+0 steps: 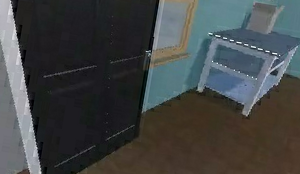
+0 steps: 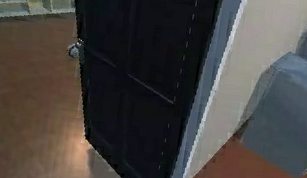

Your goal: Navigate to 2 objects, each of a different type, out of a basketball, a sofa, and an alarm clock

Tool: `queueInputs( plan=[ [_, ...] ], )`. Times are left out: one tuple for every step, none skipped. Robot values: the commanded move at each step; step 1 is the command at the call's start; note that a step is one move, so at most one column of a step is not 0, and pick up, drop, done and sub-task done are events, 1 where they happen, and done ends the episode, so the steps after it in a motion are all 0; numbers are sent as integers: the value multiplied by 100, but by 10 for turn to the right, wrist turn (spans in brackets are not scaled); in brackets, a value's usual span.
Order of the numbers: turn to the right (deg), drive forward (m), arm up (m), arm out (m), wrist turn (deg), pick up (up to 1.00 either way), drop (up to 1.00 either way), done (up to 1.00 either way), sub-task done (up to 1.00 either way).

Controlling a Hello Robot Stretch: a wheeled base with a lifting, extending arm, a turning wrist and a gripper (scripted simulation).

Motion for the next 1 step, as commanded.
queueInputs(
  plan=[
    [420, 0, 0, 0, 0, 0, 0, 0, 0]
  ],
)
